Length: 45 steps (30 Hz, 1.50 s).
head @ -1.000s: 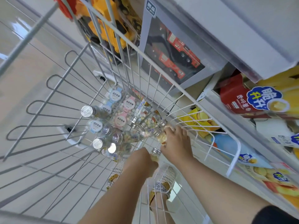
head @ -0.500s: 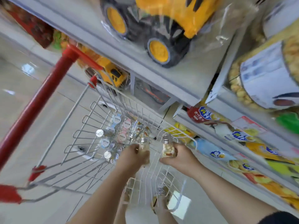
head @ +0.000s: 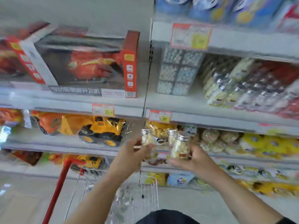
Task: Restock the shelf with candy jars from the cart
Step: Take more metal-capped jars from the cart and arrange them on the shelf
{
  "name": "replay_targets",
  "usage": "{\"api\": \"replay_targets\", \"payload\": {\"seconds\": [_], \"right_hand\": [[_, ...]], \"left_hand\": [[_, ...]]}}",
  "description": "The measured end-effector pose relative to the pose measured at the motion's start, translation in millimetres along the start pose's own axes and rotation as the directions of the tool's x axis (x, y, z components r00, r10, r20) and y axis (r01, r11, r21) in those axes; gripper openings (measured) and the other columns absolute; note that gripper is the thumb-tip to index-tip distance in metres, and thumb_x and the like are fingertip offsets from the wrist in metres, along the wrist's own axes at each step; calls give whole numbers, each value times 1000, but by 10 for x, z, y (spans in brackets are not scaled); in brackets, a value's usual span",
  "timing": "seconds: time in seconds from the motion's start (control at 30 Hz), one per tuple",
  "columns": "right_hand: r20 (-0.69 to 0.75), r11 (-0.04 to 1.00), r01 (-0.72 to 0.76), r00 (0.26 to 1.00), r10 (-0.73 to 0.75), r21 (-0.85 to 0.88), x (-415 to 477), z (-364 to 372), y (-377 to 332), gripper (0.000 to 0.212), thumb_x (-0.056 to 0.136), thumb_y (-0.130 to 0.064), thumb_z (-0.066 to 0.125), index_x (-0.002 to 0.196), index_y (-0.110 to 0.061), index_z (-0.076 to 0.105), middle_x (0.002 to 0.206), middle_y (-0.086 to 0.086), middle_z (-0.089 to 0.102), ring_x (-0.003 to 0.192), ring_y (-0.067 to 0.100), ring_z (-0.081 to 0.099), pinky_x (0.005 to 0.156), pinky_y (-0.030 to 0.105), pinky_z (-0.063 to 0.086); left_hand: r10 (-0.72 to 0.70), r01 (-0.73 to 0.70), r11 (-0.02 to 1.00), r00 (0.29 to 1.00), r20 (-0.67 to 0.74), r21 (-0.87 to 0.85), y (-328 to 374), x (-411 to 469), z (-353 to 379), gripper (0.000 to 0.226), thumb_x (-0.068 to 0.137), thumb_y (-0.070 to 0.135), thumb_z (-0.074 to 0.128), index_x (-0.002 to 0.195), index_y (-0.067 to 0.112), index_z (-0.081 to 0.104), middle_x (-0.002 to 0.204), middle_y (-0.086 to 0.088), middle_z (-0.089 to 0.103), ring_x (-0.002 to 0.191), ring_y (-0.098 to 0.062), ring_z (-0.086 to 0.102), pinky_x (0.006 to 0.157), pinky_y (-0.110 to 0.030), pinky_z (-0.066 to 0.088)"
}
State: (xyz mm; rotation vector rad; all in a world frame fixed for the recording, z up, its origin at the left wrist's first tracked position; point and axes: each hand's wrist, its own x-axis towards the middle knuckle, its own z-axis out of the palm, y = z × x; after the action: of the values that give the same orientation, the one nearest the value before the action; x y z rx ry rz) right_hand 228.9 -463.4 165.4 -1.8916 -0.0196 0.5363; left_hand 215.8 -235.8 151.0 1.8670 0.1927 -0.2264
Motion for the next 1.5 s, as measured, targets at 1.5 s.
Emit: {"api": "replay_targets", "payload": {"seconds": [1.5], "right_hand": [[-340, 989, 115, 930, -139, -89, -213, -1832, -429, 36, 77, -38, 82, 101, -23, 59, 98, 1, 68, 88, 13, 66, 77, 27, 50]], "left_hand": [[409, -398, 905, 911, -56, 150, 2143, 1737, 1451, 31, 95, 26, 61, 125, 20, 58, 109, 6, 67, 98, -15, 61, 79, -24, 38]]}}
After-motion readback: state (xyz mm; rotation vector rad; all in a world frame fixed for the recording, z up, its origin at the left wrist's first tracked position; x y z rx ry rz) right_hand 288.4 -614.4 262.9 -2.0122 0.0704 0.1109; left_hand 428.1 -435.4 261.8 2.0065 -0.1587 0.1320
